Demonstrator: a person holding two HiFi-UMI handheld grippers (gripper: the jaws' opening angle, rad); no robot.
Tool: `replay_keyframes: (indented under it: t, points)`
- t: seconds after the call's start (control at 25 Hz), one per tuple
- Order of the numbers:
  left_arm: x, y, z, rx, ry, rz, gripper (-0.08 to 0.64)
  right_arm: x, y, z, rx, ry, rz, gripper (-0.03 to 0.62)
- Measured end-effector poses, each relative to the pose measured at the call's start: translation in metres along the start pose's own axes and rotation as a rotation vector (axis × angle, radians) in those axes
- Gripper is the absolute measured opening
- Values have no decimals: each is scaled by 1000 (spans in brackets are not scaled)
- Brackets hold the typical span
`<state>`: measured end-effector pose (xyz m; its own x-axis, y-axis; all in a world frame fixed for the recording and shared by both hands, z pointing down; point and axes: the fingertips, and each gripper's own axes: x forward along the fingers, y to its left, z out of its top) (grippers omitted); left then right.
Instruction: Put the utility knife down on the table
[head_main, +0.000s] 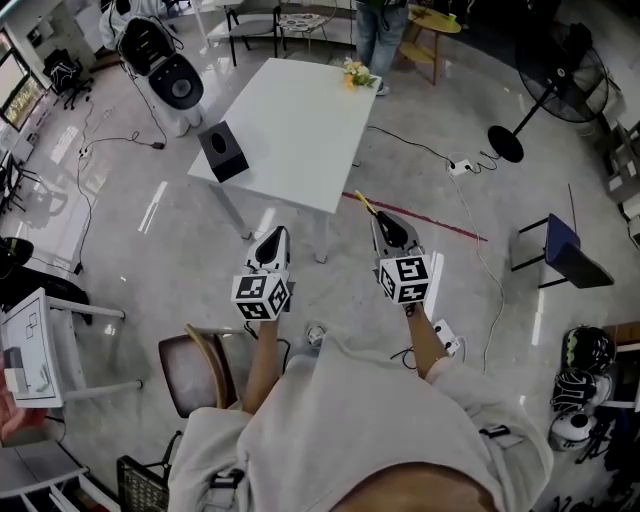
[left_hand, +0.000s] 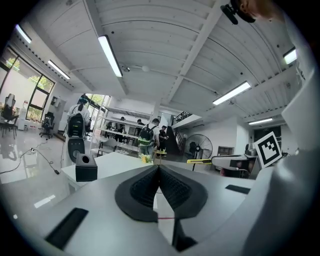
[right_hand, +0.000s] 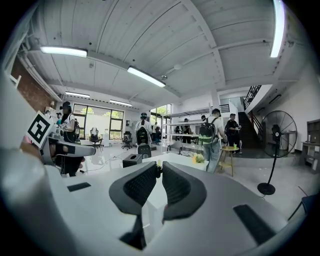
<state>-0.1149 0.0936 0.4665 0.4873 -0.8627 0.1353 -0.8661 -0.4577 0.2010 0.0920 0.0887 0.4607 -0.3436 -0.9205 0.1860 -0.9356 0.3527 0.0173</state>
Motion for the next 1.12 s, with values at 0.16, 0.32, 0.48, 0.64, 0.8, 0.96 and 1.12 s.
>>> replay_keyframes:
  t: [0.16, 0.32, 0.48, 0.64, 0.8, 0.96, 1.12]
  points:
    - [31, 24, 6, -12, 2, -26, 20, 36, -4, 10, -10, 0, -21, 58]
    - [57, 46, 11, -13, 4, -48, 19, 67, -6, 16, -16, 0, -34, 58]
    - [76, 63, 14, -6, 13, -67, 20, 86, -4, 14, -20, 10, -43, 58]
    - [88, 70, 15, -3, 20, -82, 20, 96, -5, 7, -15, 27, -50, 58]
    - [99, 75, 13, 4, 30, -94, 20, 105, -8, 3, -9, 34, -55, 58]
    - [114, 77, 14, 9, 37, -99, 20, 117, -15, 1, -3, 35, -50, 58]
    - [133, 84, 17, 17, 40, -98, 20, 139, -23, 0, -1, 37, -36, 58]
